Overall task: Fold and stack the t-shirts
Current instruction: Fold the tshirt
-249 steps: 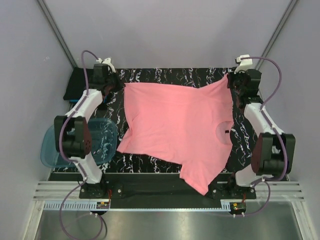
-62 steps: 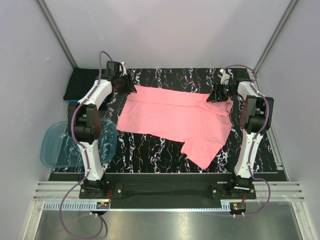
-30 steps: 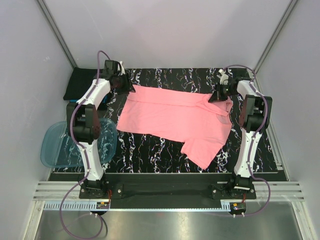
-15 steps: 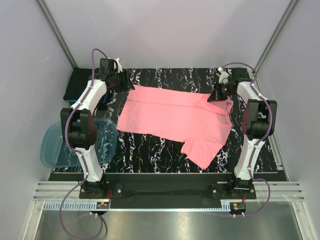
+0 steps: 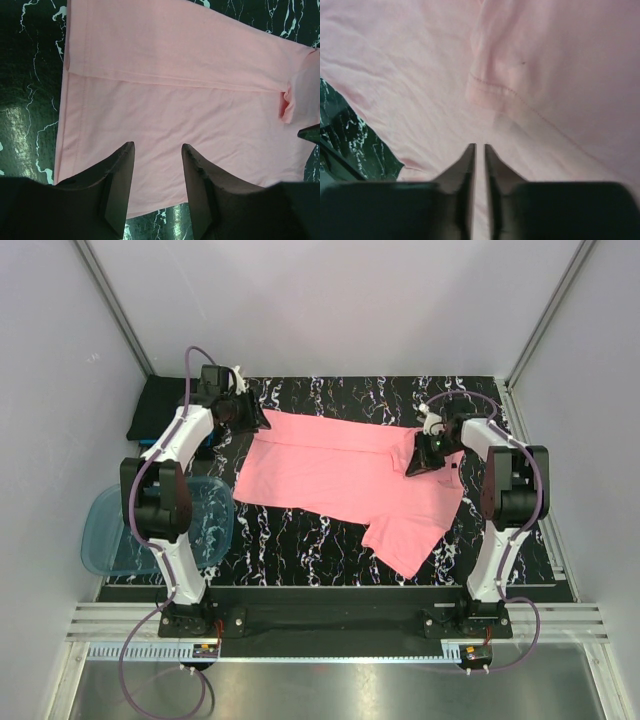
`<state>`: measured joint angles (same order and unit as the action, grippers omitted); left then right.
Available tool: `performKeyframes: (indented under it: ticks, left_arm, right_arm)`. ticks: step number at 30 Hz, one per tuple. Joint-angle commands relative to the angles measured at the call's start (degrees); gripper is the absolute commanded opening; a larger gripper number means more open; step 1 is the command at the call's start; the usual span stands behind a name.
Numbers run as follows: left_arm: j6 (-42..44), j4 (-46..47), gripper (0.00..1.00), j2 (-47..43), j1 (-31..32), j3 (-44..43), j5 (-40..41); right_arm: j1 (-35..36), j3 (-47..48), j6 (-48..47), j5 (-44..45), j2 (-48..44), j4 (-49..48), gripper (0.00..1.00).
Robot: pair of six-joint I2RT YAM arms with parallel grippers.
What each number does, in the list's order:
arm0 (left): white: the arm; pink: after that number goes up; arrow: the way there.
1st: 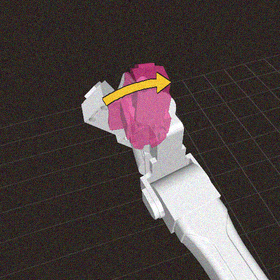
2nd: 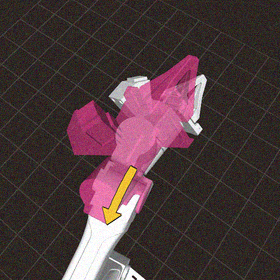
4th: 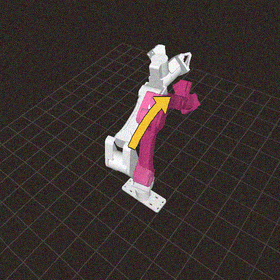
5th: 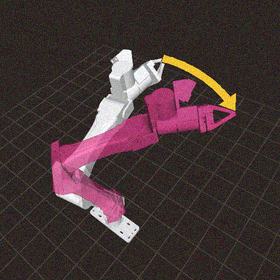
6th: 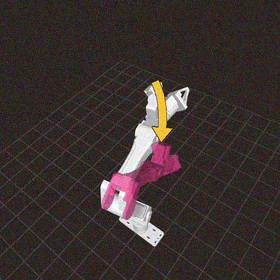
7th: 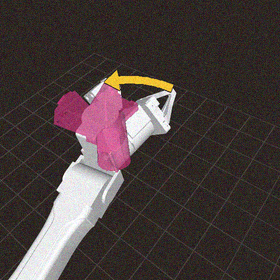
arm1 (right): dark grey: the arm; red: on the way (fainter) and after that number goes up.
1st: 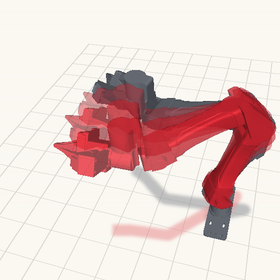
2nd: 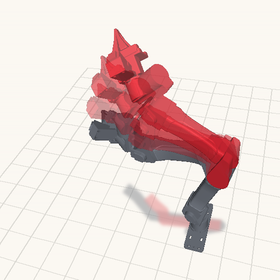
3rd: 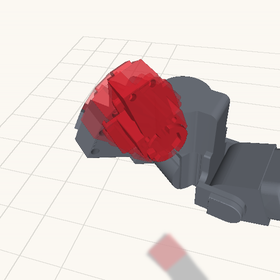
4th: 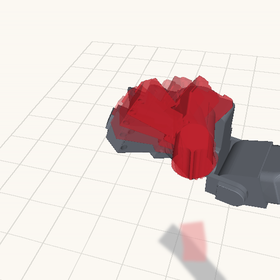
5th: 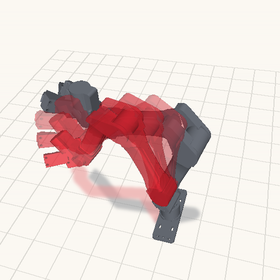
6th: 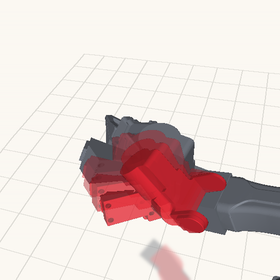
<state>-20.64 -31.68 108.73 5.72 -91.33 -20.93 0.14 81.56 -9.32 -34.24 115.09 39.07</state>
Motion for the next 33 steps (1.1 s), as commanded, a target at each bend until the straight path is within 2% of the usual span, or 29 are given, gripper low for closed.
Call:
performKeyframes:
  ticks: [1,3,7,12,14,20,24,29,33]
  left_arm:
    - [-0.1,0.7,0.48,-2.1,-0.2,-0.1,1.4]
    - [-0.4,1.0,0.48,-1.7,0.1,0.4,0.8]
    - [-2.4,2.1,0.48,-2.0,2.9,1.9,0.5]
    - [-4.9,7.8,0.48,-3.8,12.0,5.4,0.0]
    - [-7.7,11.7,0.48,-4.0,15.5,6.0,-0.7]
    - [-17.2,25.3,0.48,-1.4,22.3,9.1,-3.3]
    - [-20.9,31.4,0.48,1.5,26.2,10.4,0.1]
    - [-25.9,37.9,0.47,7.5,29.8,7.1,2.2]
    - [-27.9,38.5,0.47,13.0,31.6,1.7,2.2]
  right_arm:
    - [0.8,-0.2,1.2,3.8,-5.9,0.4,0.31]
    - [0.1,-1.0,4.2,5.8,-7.4,-1.4,0.37]
    - [-2.8,0.2,9.0,11.7,-7.9,-2.4,0.38]
    - [-7.8,1.3,19.0,24.0,-8.6,-1.6,0.37]
    - [-8.7,0.5,22.1,26.4,-8.8,-1.4,0.37]
    - [-9.9,-2.1,25.4,26.9,-8.0,-2.1,0.35]
    - [-10.0,-4.2,25.8,27.8,-8.0,-3.9,0.35]
    - [-10.0,-7.3,27.1,27.1,-8.0,-6.8,0.35]
    - [-10.0,-8.9,27.4,27.5,-8.6,-9.2,0.33]
